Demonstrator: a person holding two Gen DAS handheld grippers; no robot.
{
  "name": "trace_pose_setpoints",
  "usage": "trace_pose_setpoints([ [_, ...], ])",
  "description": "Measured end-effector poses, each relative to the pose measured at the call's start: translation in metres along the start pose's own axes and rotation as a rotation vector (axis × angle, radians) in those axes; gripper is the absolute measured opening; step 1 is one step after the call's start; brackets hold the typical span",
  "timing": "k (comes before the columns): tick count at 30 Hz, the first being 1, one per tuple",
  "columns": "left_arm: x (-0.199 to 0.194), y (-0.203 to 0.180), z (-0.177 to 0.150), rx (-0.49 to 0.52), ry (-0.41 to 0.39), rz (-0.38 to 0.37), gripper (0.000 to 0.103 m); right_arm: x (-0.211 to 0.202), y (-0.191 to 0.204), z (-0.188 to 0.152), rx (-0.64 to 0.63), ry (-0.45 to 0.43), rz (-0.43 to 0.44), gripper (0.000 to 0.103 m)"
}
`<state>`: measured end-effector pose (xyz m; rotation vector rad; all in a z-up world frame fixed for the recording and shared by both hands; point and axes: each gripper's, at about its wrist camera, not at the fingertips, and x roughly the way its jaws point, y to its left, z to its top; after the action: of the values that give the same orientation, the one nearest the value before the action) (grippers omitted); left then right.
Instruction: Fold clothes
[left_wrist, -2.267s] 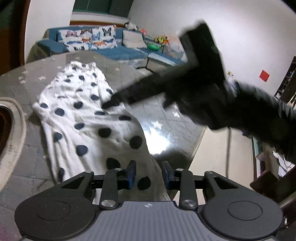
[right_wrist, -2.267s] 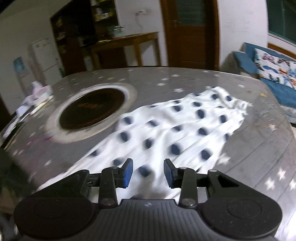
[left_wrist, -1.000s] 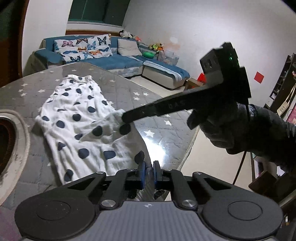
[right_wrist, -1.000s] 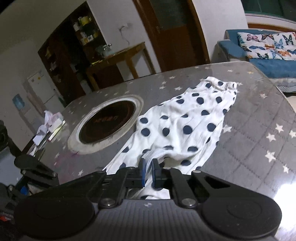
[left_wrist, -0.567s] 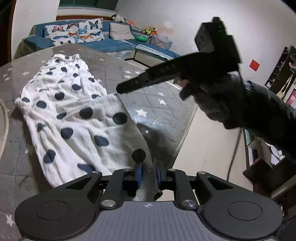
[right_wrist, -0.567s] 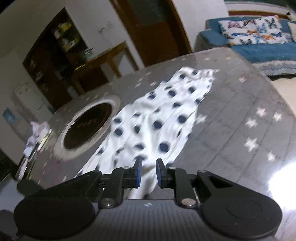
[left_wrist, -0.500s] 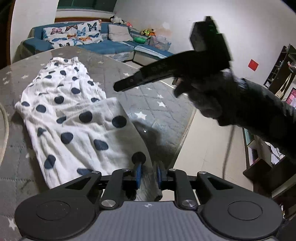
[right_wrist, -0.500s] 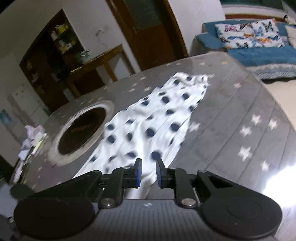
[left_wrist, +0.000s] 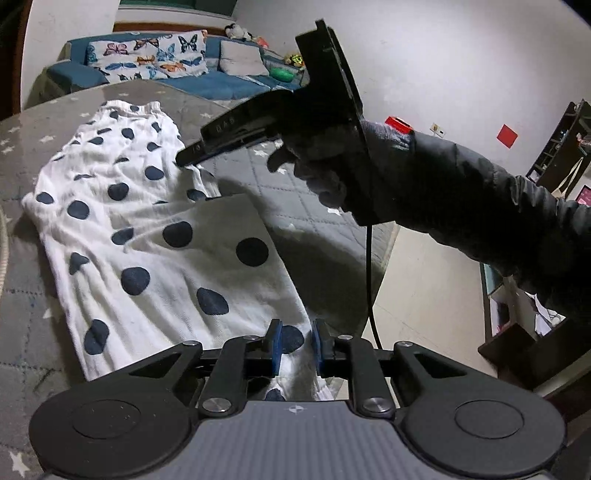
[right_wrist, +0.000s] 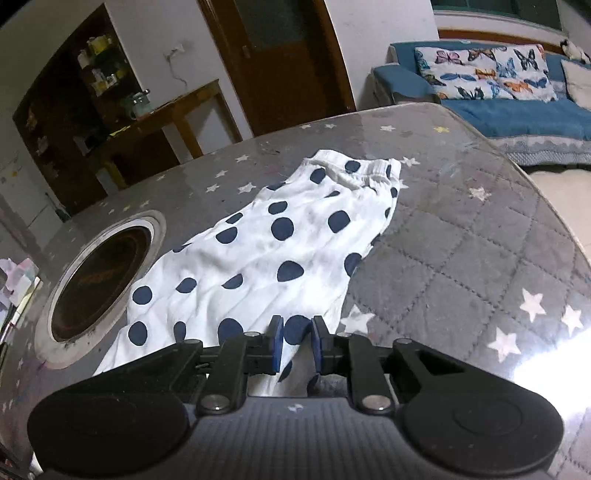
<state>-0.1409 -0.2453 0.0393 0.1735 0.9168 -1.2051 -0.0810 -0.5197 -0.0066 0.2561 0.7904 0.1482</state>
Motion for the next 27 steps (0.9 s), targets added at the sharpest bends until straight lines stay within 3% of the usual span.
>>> trace_pose_setpoints([
  [8,0.008,0.003,0.002,-0.008,0.019,-0.01,0.019,0.004,-0.021,0.038,0.007,-0.069,-0.066,0.016],
  [17,0.013,0.01,0.005,-0.042,0.034,-0.024,0.019,0.066,-0.045,0.1,-0.039,-0.079,-0.147,0.018],
  [27,0.015,0.014,0.006,-0.067,0.039,-0.041,0.019,0.098,-0.046,0.11,-0.09,-0.056,-0.195,0.017],
])
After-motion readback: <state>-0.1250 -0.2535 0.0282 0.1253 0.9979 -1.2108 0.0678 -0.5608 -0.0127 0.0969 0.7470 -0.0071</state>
